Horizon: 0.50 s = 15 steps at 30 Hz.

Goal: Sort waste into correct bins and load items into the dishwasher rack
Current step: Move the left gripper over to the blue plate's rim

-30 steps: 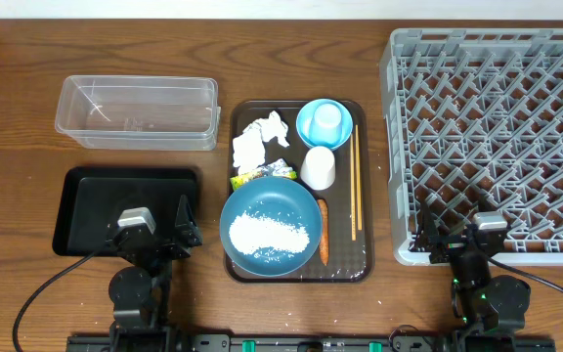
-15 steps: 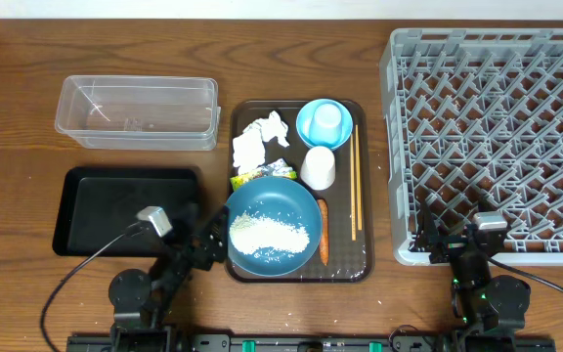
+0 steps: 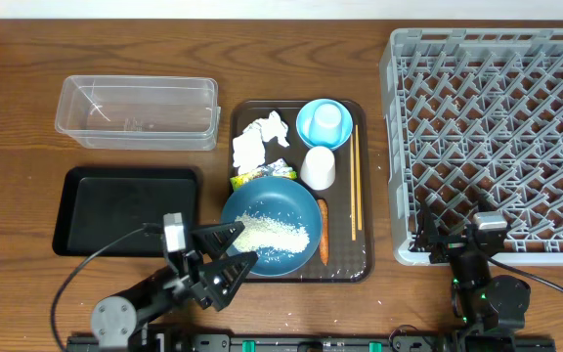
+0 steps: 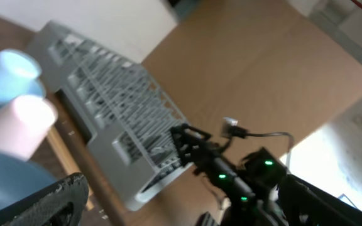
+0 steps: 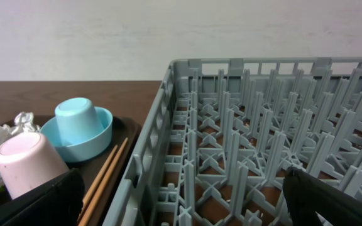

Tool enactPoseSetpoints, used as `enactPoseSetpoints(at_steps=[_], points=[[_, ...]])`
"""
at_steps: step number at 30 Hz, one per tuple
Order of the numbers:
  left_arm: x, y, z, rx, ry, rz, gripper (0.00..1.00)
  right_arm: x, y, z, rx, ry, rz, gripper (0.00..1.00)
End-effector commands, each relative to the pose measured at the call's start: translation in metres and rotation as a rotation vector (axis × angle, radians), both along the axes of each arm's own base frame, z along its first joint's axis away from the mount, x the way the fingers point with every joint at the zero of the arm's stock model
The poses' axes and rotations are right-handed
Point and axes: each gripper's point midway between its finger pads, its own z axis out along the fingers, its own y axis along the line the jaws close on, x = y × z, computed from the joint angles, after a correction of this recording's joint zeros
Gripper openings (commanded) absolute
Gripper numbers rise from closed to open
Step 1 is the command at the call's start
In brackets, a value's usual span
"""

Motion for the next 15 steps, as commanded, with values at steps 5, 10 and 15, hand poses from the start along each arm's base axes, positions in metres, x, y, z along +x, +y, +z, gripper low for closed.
enactPoseSetpoints(at_steps=[5,10,15], points=[[0.005,0.005,0.055,0.069,-0.074,-0.009,0.99,0.0,-0.005,-0.002,-0.012,0.005,-0.022,0.99],[0.055,0.029,0.055,0.131,-0.008,0.108,0.99,0.0,-0.005,-0.002,-0.012,0.005,-0.022,0.99],[0.11,0.067,0.034,0.197,0.04,0.309,0.99,0.0,-0.005,-0.002,-0.012,0.005,-0.023,0.99]])
